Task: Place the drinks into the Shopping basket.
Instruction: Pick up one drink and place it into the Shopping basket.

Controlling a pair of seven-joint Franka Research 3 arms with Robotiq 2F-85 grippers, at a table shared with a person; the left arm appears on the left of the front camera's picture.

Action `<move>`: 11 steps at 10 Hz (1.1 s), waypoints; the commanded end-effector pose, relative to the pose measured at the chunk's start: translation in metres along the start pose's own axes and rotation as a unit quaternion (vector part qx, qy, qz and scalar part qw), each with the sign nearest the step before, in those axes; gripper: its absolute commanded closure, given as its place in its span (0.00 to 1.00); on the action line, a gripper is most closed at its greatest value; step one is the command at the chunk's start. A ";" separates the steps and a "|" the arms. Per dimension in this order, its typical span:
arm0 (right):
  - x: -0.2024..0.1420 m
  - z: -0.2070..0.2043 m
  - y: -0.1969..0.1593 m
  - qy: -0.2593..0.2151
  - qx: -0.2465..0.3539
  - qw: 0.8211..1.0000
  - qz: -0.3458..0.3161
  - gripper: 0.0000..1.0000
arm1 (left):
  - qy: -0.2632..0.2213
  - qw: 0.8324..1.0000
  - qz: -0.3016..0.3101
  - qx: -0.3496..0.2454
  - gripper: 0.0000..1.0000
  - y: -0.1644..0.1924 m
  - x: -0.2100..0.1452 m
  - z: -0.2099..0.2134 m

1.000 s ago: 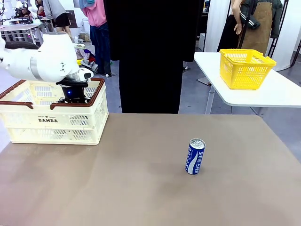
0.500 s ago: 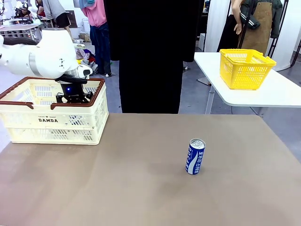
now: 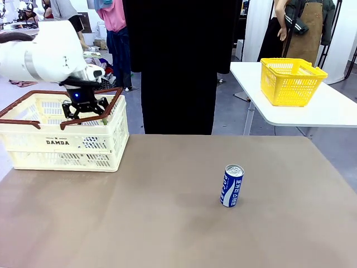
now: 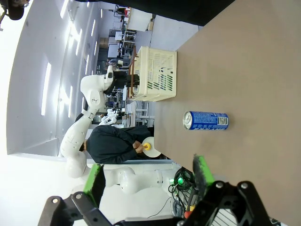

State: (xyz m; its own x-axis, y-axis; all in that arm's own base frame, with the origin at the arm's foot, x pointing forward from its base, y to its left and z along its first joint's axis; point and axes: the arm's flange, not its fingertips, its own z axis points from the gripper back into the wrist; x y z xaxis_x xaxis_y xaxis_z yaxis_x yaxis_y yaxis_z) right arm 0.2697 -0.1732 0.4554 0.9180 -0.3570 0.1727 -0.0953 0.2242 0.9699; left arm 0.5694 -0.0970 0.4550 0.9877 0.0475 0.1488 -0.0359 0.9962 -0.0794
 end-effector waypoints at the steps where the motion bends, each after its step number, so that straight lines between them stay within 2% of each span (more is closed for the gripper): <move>1: 0.002 0.000 0.002 -0.004 0.011 1.000 0.007 0.00 | -0.005 0.997 0.024 -0.071 0.00 -0.001 -0.016 0.067; 3: 0.002 0.000 0.002 -0.004 0.011 1.000 0.007 0.00 | -0.007 0.986 0.054 -0.156 0.00 0.009 -0.041 0.139; 5: 0.002 0.000 0.002 -0.004 0.011 1.000 0.007 0.00 | 0.017 0.974 0.028 -0.225 0.00 0.020 -0.082 0.164; 7: 0.002 0.000 0.002 -0.004 0.011 1.000 0.007 0.00 | 0.048 0.952 -0.005 -0.301 0.00 0.036 -0.111 0.164; 8: 0.002 0.000 0.002 -0.004 0.011 1.000 0.007 0.00 | 0.080 0.927 -0.051 -0.363 0.00 0.049 -0.124 0.161; 9: 0.002 0.000 0.002 -0.004 0.011 1.000 0.007 0.00 | 0.103 0.904 -0.060 -0.411 0.00 0.066 -0.133 0.151; 11: 0.002 0.000 0.002 -0.004 0.011 1.000 0.007 0.00 | 0.112 0.874 -0.018 -0.472 0.00 0.097 -0.143 0.121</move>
State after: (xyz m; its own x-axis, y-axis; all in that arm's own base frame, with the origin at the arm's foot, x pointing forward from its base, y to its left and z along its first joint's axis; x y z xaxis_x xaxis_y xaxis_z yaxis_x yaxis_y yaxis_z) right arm 0.2698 -0.1732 0.4552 0.9182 -0.3568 0.1720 -0.0946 0.2240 0.9700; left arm 0.4057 -0.0112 0.5573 0.9917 -0.1262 0.0236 0.0887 0.5408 -0.8364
